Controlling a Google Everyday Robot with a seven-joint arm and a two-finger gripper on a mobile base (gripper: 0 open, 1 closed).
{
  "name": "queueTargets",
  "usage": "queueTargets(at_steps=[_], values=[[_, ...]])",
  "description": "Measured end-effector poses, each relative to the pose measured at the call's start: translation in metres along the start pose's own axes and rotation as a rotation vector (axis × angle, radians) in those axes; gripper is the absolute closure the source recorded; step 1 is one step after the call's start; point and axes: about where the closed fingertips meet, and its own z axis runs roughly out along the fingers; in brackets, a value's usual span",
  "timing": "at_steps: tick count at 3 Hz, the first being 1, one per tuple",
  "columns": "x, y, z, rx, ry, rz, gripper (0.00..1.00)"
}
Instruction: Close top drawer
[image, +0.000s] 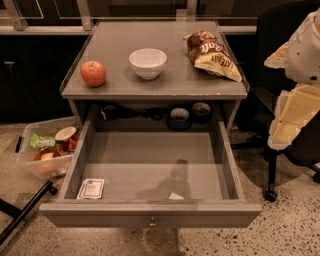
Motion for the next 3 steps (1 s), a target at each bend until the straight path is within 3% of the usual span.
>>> queueTargets(at_steps=[2,3], values=[[0.002,0.001,0.0,0.03,-0.002,0.009,0.0],[0.0,0.015,0.025,0.029,-0.052,0.054,0.0]])
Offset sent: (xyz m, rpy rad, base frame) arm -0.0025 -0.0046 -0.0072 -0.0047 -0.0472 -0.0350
